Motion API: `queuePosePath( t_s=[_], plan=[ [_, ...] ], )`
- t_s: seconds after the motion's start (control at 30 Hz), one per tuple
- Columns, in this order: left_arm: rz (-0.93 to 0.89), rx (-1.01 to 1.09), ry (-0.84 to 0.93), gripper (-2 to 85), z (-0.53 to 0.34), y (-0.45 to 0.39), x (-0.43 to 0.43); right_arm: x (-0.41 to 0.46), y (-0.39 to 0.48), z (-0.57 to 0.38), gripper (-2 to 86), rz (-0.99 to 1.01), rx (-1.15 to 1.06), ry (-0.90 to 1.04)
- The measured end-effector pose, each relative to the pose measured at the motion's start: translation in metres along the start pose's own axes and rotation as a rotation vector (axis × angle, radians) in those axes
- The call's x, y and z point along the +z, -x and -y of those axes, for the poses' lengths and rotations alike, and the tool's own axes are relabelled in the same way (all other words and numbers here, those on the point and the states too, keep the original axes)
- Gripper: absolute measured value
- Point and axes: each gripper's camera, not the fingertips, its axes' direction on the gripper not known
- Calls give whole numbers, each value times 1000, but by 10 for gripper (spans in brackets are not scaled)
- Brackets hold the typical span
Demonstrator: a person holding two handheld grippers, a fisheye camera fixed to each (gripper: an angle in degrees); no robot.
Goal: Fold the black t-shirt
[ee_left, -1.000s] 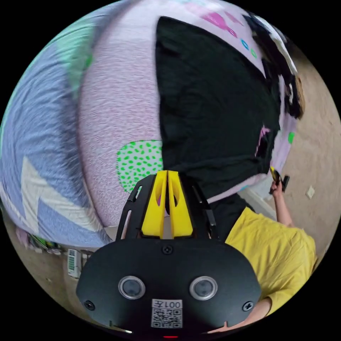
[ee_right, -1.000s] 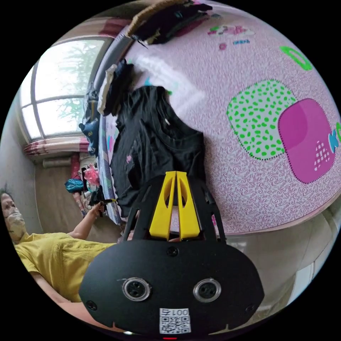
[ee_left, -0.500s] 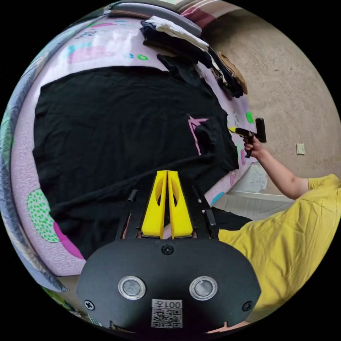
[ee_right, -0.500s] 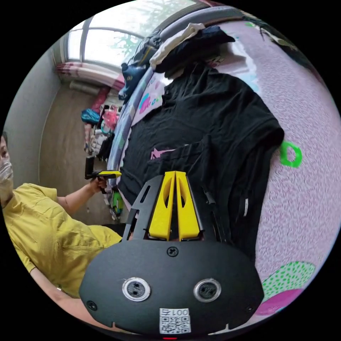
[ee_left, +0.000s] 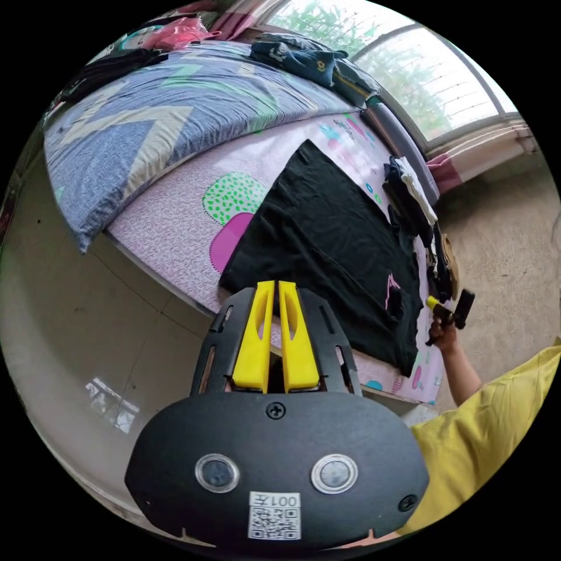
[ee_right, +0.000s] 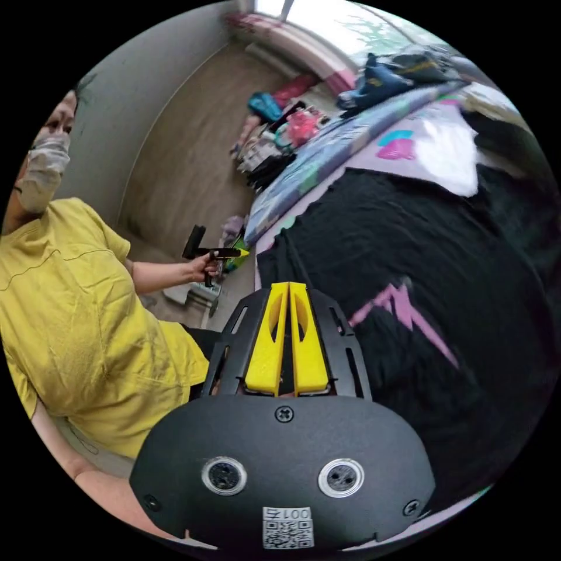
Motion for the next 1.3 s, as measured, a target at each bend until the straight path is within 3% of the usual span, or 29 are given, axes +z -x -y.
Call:
queuePosePath(
  t_s=[0.23,0.47,0.8,0.97,1.13,1.3],
  plan=[
    [52,170,23,24,-26,33,14,148,38,168,34,40,-362,234],
    [37,280,21,50,-42,71,25,321,32,241,72,15,-416,578],
    [-31,266,13,38,-56,106,45,394,20,282,63,-4,-382,743],
    [-92,207,-1,-3,-61,115,46,407,34,288,27,12,-499,822],
    [-78,227,-69,-7,-77,109,18,384,48,316,22,95,-574,699],
    [-45,142,-11,-4,-72,119,25,420,24,322,29,50,-539,797]
  ],
)
